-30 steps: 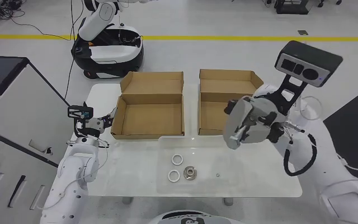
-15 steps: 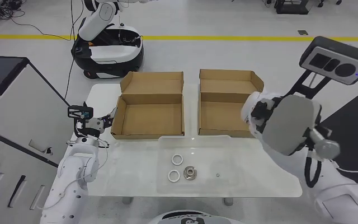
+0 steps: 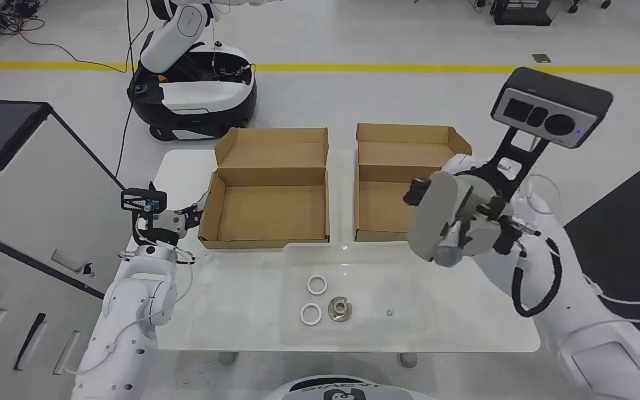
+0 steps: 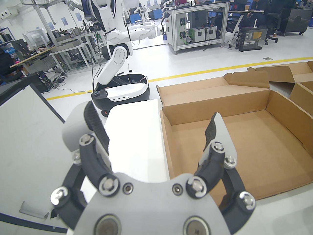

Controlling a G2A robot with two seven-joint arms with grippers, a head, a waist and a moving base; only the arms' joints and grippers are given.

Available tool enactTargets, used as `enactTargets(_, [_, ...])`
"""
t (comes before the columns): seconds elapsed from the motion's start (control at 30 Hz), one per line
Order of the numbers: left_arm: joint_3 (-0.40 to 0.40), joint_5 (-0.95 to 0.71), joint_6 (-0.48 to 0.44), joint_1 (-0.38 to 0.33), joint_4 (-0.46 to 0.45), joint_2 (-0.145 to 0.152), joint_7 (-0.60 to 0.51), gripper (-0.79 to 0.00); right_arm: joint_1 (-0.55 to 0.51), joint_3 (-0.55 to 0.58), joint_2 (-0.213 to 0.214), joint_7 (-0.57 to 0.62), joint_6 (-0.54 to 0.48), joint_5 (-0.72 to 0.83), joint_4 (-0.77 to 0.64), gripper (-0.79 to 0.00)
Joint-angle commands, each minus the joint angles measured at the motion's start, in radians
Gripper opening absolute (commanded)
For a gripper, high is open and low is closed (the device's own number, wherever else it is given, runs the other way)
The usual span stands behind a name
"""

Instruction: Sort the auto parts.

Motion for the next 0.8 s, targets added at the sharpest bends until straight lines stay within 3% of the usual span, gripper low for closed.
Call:
enactTargets(0.0, [0.0,0.0,0.0,0.0,0.0,0.0,0.0,0.0,-0.007,0.006,-0.001,0.008,0.008,-0.004,0.003,-0.785])
enactTargets(0.37, [0.0,0.0,0.0,0.0,0.0,0.0,0.0,0.0,-0.038,-0.004,-0.026,-0.032,-0.032,0.104,-0.056,-0.785])
enactTargets(0.77, [0.0,0.0,0.0,0.0,0.0,0.0,0.0,0.0,-0.038,-0.007,-0.028,-0.021,-0.021,0.107,-0.068,-0.785])
